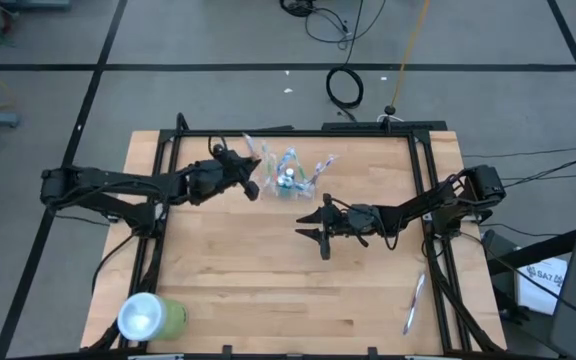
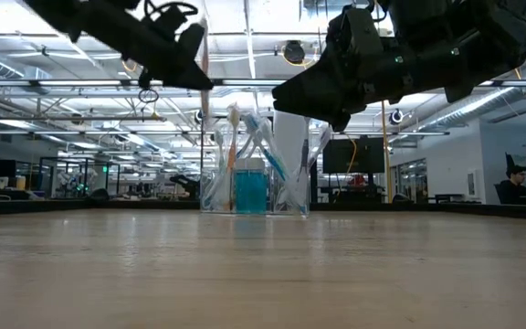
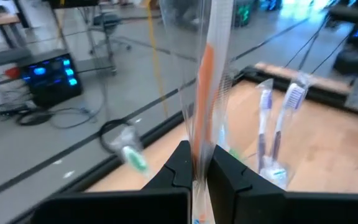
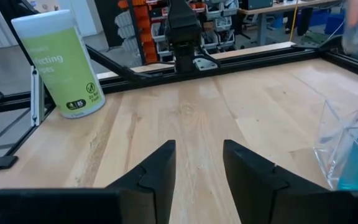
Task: Pick & Place toothbrushing station
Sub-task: Put the orange toothbrush into the left section of the transparent organizer
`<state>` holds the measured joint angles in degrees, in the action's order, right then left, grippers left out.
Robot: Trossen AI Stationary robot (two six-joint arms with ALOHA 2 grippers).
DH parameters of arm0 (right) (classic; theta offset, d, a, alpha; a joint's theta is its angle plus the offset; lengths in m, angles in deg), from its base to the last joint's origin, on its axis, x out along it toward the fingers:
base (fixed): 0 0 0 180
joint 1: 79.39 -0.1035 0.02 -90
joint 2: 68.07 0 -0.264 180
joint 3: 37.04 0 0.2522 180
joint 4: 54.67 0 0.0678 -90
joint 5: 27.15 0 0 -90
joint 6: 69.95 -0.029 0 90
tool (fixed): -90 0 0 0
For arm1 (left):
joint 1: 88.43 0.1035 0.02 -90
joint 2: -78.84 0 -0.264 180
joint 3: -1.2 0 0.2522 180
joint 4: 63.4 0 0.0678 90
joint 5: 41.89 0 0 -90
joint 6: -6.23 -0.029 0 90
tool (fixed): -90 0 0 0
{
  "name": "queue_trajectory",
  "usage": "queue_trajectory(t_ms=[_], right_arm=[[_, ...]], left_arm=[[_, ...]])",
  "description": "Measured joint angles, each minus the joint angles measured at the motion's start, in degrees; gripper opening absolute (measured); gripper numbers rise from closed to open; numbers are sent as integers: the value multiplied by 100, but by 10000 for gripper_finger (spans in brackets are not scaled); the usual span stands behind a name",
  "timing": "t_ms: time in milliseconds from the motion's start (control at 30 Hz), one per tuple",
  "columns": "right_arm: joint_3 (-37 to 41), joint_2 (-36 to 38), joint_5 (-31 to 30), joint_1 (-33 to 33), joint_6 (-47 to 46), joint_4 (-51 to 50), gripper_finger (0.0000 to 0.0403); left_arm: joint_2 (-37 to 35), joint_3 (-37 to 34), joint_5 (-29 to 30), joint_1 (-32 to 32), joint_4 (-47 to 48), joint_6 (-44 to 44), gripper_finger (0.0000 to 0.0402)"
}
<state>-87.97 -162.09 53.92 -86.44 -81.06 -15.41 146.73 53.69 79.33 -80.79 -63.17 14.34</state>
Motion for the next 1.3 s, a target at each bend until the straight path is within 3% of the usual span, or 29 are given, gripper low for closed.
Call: queue_trajectory(t_ms=[100,233,600,933,1300], right_arm=[[0,0,4,23,22,4,125],[0,-2,0,66,-18,-7,125],[2,-4,0,66,-17,-18,123],[4,-4,2,66,-19,-20,123],[4,-4,0,66,-19,-23,123]], left_arm=[[266,-394,-445,248,-849,20,13],[744,-630,-518,477,-1652,12,13],[1742,-641,-541,627,-1763,470,16],[2214,-639,-532,627,-1806,658,21],[2276,-639,-581,627,-1782,667,115]])
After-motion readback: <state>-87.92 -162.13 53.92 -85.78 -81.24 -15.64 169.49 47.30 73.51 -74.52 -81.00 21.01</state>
